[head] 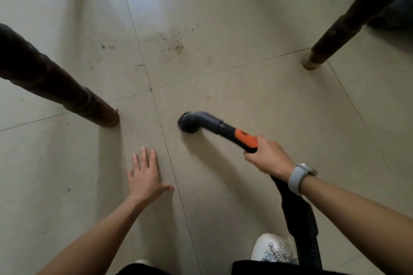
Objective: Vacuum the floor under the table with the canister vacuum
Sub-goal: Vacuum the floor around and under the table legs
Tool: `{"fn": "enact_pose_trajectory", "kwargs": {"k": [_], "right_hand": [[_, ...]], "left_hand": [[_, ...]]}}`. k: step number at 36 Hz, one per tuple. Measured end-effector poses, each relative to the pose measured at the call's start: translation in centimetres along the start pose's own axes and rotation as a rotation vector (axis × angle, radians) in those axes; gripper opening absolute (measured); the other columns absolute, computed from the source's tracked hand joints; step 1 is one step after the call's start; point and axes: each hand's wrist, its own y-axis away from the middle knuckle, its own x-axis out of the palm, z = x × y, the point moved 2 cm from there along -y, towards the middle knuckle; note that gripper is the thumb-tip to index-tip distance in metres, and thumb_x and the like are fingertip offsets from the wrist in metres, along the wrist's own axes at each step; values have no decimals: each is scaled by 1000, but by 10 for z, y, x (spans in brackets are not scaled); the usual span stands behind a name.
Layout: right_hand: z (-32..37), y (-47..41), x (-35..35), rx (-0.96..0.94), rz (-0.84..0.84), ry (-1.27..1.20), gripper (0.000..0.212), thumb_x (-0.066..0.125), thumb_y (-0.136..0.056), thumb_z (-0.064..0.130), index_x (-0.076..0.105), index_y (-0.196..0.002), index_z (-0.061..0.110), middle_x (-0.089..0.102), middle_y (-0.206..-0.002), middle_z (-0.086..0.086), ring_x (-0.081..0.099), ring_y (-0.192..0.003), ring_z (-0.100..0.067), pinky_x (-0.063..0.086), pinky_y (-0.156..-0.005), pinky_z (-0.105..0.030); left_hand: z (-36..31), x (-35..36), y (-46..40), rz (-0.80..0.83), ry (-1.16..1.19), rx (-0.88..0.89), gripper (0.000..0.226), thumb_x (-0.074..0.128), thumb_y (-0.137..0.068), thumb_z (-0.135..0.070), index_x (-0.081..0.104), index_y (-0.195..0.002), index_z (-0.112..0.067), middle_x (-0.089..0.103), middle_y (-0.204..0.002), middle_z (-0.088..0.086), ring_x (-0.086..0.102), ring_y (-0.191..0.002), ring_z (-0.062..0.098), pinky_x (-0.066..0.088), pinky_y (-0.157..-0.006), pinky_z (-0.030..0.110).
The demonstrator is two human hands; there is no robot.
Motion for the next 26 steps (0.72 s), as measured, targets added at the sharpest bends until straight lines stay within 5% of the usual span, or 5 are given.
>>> {"fn": "enact_pose_trajectory", "kwargs": {"k": [5,8,12,19,26], "right_hand": [[-35,-29,-44,202,-172,-132,31,60,-79,30,50,-103,14,67,-76,-11,66,-61,-29,54,-59,-33],[-28,-32,-42,195,-183,-103,33,60,-79,32,47,-103,13,67,-83,-13,66,-68,-33,56,-67,-39],[13,-17,-16,-28,-13,-101,38,64,-82,37,43,-104,16,68,-94,-16,66,-78,-37,55,-71,-42],[21,36,13,-170,219,-351,26,65,-85,25,45,-100,24,59,-66,-1,58,-42,-17,46,-41,-27],[-34,9,-24,88,-114,-467,23,64,-88,28,53,-96,10,58,-65,-8,55,-43,-21,46,-43,-28]], "left_hand": [[4,1,2,-17,-38,10,122,66,-74,-63,-17,-151,-16,-25,-157,9,-19,-145,33,7,-119,48],[3,2,0,-25,-25,13,123,67,-74,-63,-16,-151,-16,-25,-157,10,-19,-144,34,6,-119,50],[2,2,0,-38,-26,20,124,68,-72,-63,-15,-151,-17,-23,-157,9,-18,-145,34,5,-119,49],[7,7,1,-102,-56,4,130,65,-65,-74,-17,-150,-23,-25,-157,5,-18,-145,30,7,-118,47],[8,0,2,-76,-41,28,122,66,-72,-67,-14,-152,-22,-22,-158,5,-16,-146,28,8,-118,44]]}}
